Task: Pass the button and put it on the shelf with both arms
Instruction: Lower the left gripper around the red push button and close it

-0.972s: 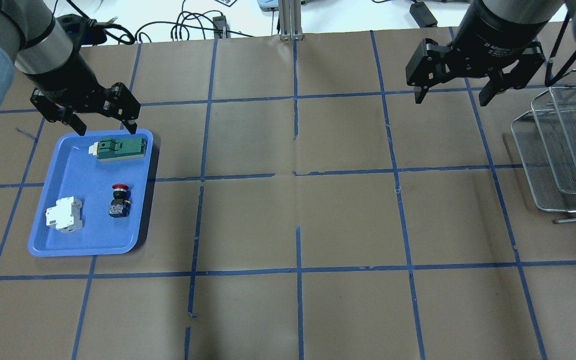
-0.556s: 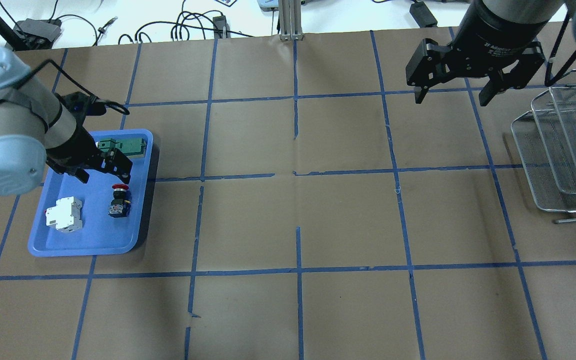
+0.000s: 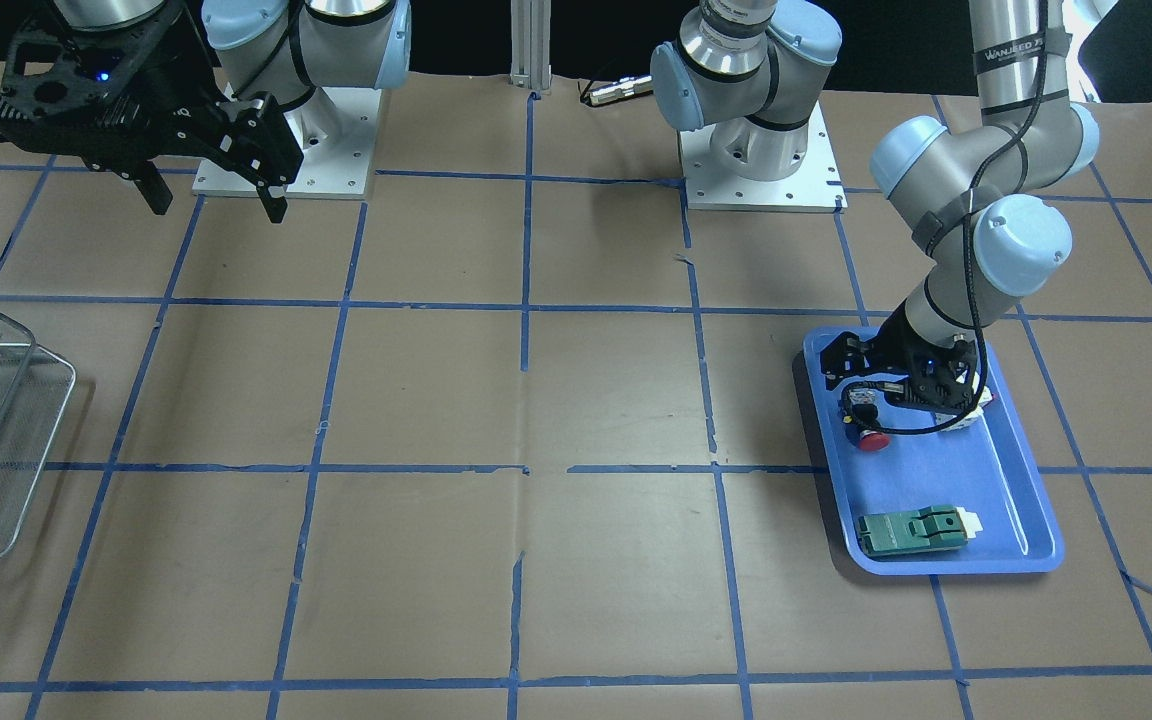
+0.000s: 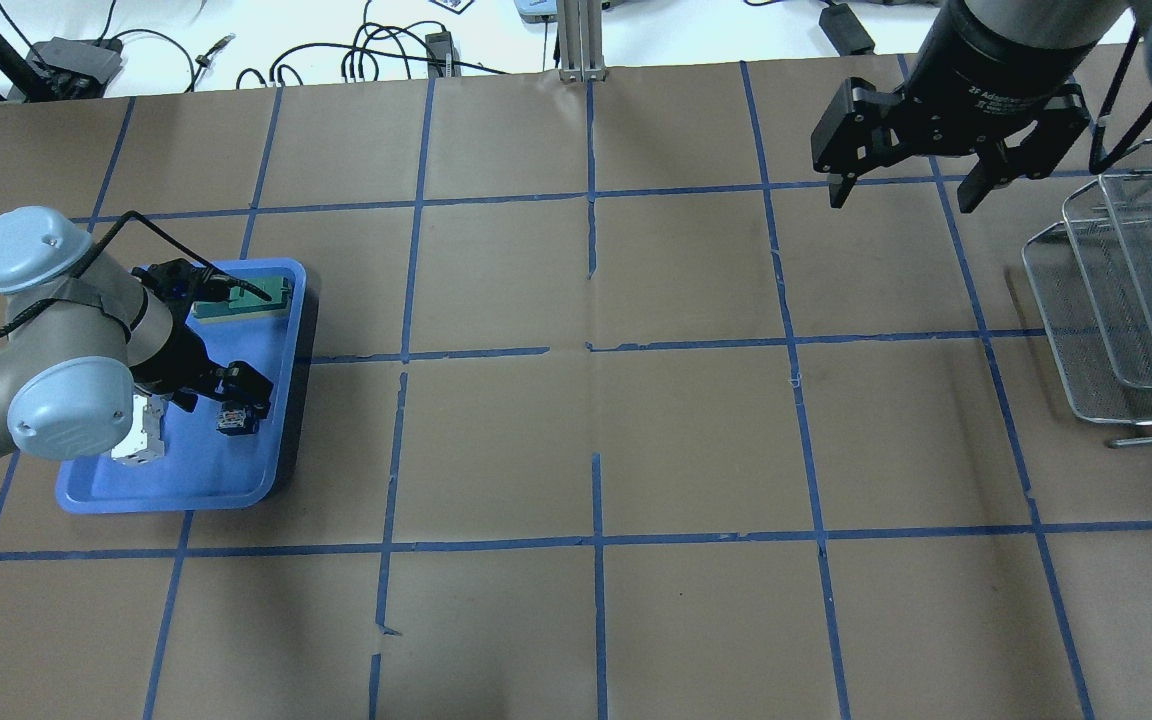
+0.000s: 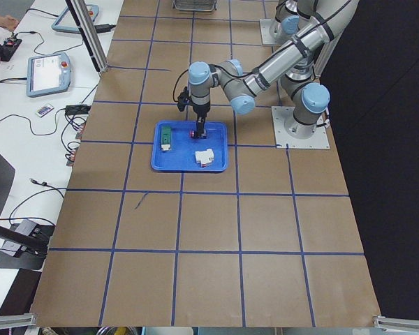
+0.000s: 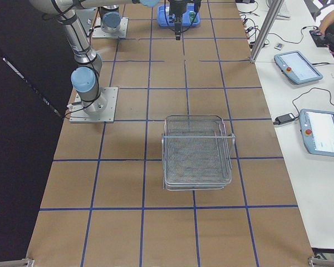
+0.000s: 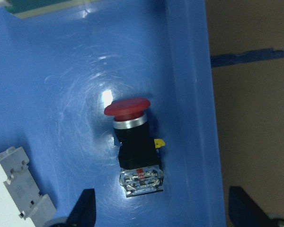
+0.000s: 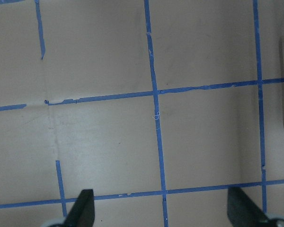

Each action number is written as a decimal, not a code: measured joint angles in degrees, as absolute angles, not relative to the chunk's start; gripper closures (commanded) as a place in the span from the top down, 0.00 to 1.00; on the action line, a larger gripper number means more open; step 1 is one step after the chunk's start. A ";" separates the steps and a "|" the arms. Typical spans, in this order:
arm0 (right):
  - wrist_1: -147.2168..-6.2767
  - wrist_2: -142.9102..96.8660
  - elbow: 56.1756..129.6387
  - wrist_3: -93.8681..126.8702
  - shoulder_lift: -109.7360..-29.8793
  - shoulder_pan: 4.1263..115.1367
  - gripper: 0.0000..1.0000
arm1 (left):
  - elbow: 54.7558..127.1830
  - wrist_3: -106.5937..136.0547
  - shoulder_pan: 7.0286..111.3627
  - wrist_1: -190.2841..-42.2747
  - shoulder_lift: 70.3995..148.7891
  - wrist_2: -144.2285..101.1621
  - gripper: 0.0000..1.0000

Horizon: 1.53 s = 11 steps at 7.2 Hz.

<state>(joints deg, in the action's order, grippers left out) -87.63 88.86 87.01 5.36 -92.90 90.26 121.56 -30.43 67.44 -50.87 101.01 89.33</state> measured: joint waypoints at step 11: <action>-87.63 88.87 87.01 5.30 -92.90 90.27 1.00 | 123.04 -30.84 64.73 -47.31 105.32 88.04 0.41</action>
